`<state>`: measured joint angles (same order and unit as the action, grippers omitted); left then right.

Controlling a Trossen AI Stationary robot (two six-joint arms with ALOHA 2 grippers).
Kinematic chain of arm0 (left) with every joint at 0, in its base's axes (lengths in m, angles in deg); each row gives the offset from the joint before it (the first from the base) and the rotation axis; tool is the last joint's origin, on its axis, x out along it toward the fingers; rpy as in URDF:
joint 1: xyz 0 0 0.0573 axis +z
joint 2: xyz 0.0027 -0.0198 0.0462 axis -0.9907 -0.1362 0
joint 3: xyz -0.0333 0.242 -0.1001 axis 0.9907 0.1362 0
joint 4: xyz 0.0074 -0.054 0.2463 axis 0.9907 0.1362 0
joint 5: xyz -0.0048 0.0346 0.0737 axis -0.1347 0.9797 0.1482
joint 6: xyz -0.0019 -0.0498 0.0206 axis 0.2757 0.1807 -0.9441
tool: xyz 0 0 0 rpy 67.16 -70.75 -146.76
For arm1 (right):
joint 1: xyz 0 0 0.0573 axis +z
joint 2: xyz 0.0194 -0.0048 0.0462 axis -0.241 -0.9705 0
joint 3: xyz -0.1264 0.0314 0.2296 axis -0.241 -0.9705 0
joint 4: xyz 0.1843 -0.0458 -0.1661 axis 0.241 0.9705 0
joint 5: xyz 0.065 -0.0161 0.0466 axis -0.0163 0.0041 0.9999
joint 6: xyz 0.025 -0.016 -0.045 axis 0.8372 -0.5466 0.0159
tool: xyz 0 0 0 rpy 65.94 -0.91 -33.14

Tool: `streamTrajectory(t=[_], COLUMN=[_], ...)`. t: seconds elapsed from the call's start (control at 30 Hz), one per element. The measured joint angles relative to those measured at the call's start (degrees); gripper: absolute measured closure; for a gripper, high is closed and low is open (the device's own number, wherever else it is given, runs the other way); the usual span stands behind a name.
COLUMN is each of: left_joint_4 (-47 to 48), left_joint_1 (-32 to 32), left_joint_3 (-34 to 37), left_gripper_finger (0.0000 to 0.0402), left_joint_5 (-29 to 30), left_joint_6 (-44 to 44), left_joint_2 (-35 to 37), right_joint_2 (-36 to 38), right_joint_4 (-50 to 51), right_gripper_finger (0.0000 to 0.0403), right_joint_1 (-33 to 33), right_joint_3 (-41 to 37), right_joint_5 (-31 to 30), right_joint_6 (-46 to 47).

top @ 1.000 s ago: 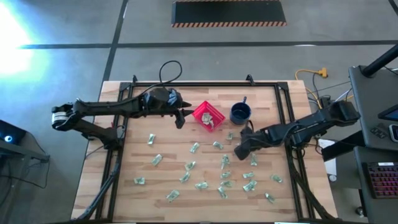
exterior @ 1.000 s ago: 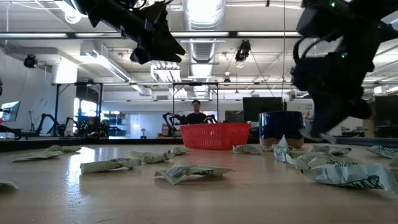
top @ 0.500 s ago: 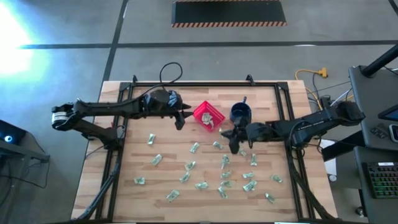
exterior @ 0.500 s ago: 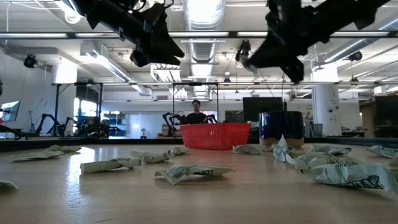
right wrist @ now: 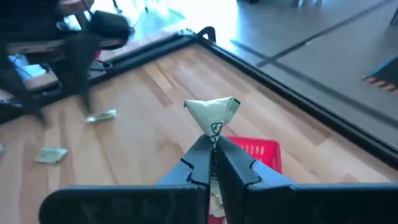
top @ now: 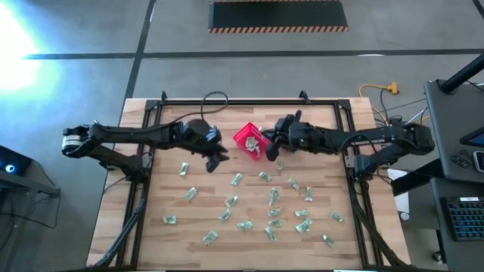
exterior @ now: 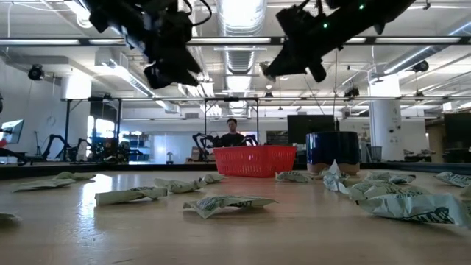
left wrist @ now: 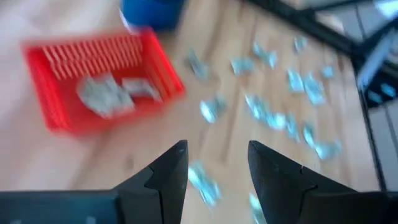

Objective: Pick and place Stevia / Truvia into bins
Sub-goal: Put the stevia packet into the red basket

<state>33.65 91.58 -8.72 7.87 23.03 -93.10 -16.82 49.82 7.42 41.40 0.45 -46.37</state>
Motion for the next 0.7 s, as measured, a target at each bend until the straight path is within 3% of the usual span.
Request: streamTrajectory(t=[0.23,0.4,0.7], left_joint_4=[15.6,21.0,21.8], left_joint_1=[-5.8,-9.6,-12.7], left_joint_3=[0.1,0.1,1.1], left_gripper_finger=[0.0251,0.0251,0.0251], left_joint_5=[-1.6,-1.1,-0.1], left_joint_6=[2.3,4.9,8.4], left_joint_2=[0.5,1.3,3.9], right_joint_2=[-8.8,-15.5,-22.3], right_joint_4=[0.4,8.3,22.8], right_gripper_finger=[0.0394,0.0389,0.0310], right_joint_1=[-4.2,-5.3,-6.9], right_joint_3=[3.7,10.0,21.6], right_joint_5=[9.7,11.0,11.3], right_joint_6=[0.0,-0.2,-5.9])
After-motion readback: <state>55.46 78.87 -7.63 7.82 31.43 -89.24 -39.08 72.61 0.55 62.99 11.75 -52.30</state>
